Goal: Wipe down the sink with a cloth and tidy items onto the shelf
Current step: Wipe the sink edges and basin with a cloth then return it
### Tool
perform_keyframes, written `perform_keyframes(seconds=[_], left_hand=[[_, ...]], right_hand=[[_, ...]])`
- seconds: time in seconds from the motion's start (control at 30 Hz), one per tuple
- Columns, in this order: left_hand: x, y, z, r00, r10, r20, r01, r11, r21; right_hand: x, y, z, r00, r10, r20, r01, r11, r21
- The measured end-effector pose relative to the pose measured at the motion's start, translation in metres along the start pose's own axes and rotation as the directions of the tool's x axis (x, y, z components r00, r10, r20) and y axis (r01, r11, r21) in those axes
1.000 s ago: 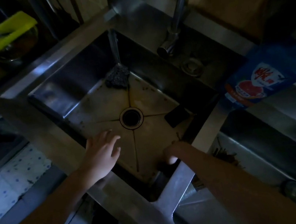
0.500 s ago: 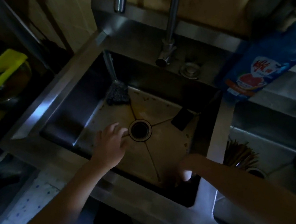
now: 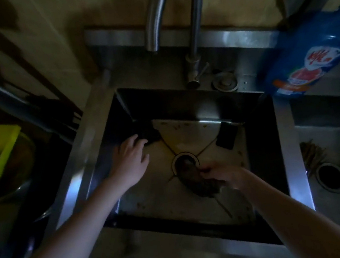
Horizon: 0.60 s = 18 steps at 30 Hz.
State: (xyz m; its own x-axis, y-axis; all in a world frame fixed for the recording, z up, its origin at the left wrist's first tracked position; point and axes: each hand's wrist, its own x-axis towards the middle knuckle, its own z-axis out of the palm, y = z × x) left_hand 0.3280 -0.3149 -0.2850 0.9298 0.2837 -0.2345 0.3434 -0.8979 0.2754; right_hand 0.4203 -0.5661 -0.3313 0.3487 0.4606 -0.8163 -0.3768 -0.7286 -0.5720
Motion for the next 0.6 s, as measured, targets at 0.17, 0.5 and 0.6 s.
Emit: perform_keyframes(seconds=[0.17,0.5,0.6], left_hand=[[0.038,-0.029,-0.020,0.998,0.058,-0.028,-0.056,0.997,0.059],[0.129,-0.069,-0.043,0.987,0.159,0.012,-0.158,0.973,0.170],[0.155,-0.078,-0.048,0.988,0.153,0.015,-0.153,0.970,0.187]], right_hand=[[0.028,-0.031,0.030,0.989,-0.039,-0.142,0.132,0.659,0.740],[0.081,-0.106,0.022,0.933,0.246,-0.264,0.284,-0.049,0.958],[0.091,-0.119,0.007,0.909,0.293,-0.297,0.340,-0.109,0.934]])
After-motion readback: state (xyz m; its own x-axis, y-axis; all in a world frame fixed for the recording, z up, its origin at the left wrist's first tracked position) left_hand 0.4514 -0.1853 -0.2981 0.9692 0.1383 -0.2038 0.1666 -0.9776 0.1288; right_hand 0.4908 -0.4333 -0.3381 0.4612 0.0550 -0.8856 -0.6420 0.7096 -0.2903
